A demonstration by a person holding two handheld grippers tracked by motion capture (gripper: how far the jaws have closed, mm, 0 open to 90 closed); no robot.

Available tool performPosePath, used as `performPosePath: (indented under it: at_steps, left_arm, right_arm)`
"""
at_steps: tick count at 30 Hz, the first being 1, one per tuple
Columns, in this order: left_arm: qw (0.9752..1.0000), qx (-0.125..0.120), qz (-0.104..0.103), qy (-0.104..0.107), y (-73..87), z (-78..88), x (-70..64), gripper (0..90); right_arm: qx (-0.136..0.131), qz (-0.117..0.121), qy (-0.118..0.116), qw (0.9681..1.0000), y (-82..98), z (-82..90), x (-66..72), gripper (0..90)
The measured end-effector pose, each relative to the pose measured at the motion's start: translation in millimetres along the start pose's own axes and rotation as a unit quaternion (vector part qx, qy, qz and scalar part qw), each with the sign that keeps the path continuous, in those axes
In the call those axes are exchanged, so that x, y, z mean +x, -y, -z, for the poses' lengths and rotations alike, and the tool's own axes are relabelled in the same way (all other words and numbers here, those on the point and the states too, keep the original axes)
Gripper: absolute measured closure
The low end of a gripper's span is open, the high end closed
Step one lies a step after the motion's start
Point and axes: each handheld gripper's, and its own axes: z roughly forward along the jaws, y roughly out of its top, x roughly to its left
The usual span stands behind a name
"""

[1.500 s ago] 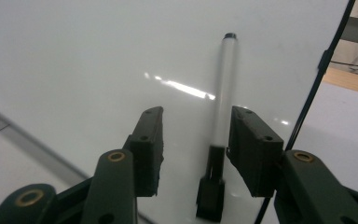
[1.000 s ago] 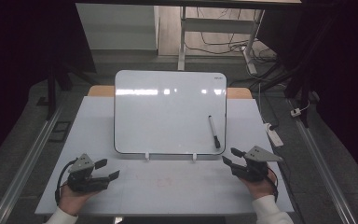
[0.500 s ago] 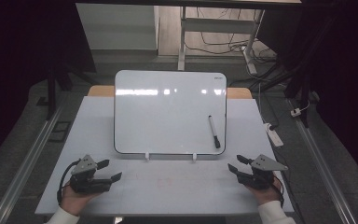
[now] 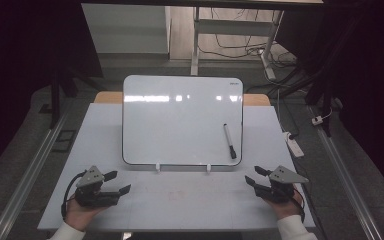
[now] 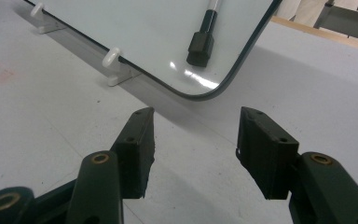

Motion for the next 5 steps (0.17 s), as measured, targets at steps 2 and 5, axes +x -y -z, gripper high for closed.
performPosePath:
  at_steps: [2, 5]
  left_arm:
    - [1.0, 0.001, 0.001, 0.0, -0.1, -0.5, -0.2, 25.6]
    - [1.0, 0.0, 0.0, 0.0, -0.4, -0.6, -0.4, 25.6]
  right_arm:
    - [-0.001, -0.001, 0.001, 1.0, -0.2, 0.8, -0.4, 45.7]
    - [-0.005, 0.0, 0.001, 1.0, -0.2, 1.6, -1.3, 45.2]
